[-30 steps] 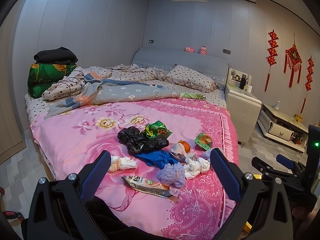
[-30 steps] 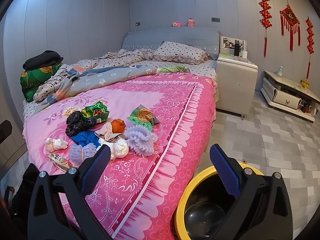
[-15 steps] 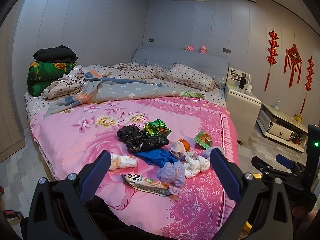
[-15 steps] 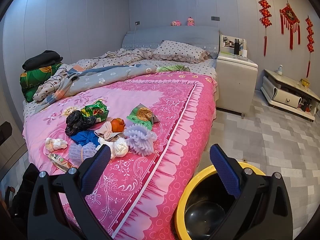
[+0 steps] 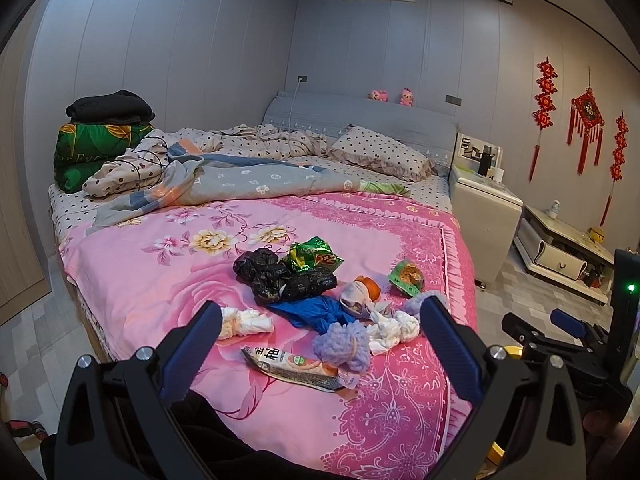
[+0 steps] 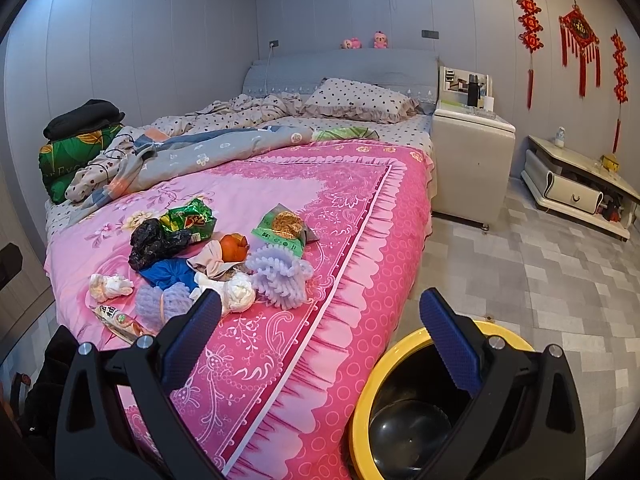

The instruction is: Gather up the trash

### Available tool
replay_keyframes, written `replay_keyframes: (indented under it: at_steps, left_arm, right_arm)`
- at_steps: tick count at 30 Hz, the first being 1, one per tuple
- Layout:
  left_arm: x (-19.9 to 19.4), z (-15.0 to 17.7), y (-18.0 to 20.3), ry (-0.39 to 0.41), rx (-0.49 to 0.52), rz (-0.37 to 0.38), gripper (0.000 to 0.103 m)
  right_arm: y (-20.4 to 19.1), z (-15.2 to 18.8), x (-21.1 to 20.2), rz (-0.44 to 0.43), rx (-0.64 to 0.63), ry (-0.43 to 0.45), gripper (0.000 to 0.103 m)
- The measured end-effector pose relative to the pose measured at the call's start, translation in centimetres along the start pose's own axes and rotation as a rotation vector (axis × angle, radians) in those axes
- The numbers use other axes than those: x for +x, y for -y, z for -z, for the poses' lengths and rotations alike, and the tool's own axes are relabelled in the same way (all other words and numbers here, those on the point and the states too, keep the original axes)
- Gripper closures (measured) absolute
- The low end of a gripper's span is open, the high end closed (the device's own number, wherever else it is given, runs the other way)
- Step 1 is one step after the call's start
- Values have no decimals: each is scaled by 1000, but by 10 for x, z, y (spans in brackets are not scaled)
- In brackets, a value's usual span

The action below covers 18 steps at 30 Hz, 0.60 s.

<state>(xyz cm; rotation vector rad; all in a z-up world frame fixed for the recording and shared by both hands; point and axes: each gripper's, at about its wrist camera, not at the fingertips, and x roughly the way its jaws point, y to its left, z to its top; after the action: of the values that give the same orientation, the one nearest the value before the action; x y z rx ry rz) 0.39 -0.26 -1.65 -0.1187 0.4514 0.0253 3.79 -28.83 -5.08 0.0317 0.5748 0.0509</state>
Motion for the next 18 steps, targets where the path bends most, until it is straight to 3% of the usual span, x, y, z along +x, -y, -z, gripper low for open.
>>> replay_keyframes:
  at_steps: [18]
  left_arm:
    - [1,1,0,-3,-2,0,7]
  right_arm:
    - [1,-2,3,4,7,-18,8]
